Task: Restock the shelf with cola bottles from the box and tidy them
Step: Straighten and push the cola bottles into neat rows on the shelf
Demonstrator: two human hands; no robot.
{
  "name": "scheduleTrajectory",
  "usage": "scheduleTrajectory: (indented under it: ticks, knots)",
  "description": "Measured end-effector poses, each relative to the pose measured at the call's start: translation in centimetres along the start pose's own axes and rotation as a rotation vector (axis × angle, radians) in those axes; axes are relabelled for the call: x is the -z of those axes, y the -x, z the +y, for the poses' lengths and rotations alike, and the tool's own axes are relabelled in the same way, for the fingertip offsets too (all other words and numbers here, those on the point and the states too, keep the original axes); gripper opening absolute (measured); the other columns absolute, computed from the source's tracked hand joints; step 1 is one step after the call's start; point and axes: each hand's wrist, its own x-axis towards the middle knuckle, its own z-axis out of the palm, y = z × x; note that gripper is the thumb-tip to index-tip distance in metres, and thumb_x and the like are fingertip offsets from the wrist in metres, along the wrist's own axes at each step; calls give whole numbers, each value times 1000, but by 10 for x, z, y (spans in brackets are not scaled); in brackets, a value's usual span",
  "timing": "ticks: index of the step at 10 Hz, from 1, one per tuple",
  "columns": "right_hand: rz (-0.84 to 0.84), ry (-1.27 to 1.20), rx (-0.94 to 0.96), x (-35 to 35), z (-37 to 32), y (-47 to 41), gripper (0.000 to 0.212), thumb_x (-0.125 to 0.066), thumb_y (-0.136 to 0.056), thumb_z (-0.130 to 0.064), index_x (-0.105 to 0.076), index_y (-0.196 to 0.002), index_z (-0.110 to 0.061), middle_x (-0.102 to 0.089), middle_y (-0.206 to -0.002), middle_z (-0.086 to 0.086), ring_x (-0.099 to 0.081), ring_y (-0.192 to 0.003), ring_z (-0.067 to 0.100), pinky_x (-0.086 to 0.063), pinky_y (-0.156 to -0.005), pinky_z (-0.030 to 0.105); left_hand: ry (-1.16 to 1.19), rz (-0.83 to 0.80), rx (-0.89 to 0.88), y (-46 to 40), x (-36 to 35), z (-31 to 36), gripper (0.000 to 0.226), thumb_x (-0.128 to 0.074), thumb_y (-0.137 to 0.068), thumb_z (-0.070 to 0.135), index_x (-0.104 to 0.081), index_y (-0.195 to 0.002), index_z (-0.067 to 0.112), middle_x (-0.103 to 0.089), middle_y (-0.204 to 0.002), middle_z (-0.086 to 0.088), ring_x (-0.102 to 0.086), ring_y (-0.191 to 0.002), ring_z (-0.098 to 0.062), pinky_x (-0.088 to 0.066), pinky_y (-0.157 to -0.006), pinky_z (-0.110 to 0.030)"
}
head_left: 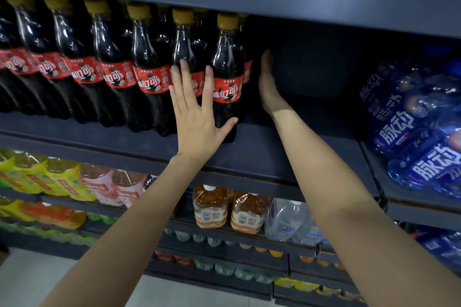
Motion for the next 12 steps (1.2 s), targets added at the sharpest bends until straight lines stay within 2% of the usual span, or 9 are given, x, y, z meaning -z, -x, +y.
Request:
scheduleTrajectory:
  ticks: [1, 2, 4, 5, 8, 9, 10, 11, 12]
  knots:
    - [-68, -52, 11, -17, 1, -12, 110, -32, -62, -94, -23, -150, -29, -27, -156, -1, -30, -141, 15, -25, -116, 40, -4, 10, -8, 0, 0, -2, 105, -70, -74, 60, -15, -148, 8, -11, -150, -38, -2, -140, -47, -6, -116, -52]
    - [-74, -95, -1, -18, 16, -24, 106, -30, -62, -93, -25, -149, -32, -32, -154, -1, -35, -138, 17, -30, -114, 44, -2, 11, -13, -1, 1, -2, 103, -66, -76, 63, -14, -148, 9, -11, -150, -38, -2, -140, -47, -6, -116, -51]
    - [131, -12, 59, -18, -14, 15, 60, -21, -100, -53, -23, -150, -20, -28, -155, 7, -28, -141, 24, -21, -116, 37, -24, -6, -5, 1, 4, -3, 104, -68, -75, 62, -14, -148, 12, -10, -152, -34, -4, -142, -46, -8, -117, -51]
    - [175, 54, 99, -14, -7, 38, 55, -23, -102, -46, -26, -148, -18, -31, -153, 10, -31, -139, 26, -23, -115, 38, -18, -25, -15, 1, 8, -4, 103, -68, -76, 60, -13, -149, 12, -10, -152, -33, -3, -142, -45, -9, -117, -51]
    - [1, -5, 66, -33, 9, 65, 81, -12, -79, -76, -9, -150, -37, -16, -159, -3, -15, -146, 17, -14, -118, 50, -66, -61, -23, 2, 8, -7, 106, -70, -75, 58, -11, -149, 13, -9, -153, -32, -3, -143, -44, -8, -118, -50]
    - [38, 22, 32, -28, -2, 72, 78, -18, -82, -70, -13, -150, -33, -16, -159, -2, -15, -146, 18, -14, -119, 49, -50, -75, -19, 3, 12, -7, 103, -71, -75, 54, -14, -149, 12, -9, -153, -31, -3, -143, -43, -12, -117, -55]
    - [157, 32, 87, -24, -17, 95, 56, -29, -100, -43, -15, -151, -23, -20, -157, 3, -22, -143, 19, -19, -118, 43, 7, -99, -48, 3, 21, -10, 92, -70, -79, 43, -19, -149, 12, -10, -154, -29, -4, -144, -41, -14, -117, -56]
    - [253, 79, 132, -26, -25, 131, 51, -41, -101, -23, -23, -148, -21, -37, -149, 4, -38, -131, 13, -30, -107, 25, 189, -66, -121, 4, 28, -23, 76, -66, -84, 27, -26, -147, 12, -15, -154, -26, -8, -144, -37, -11, -120, -45]
    - [368, 199, 200, -35, -35, 159, 42, -51, -95, -15, -41, -137, -15, -56, -131, 3, -51, -117, 11, -41, -101, 27, 397, -81, -108, 1, 47, -38, 63, -62, -85, 19, -37, -142, 9, -29, -150, -19, -20, -140, -30, -19, -118, -39]
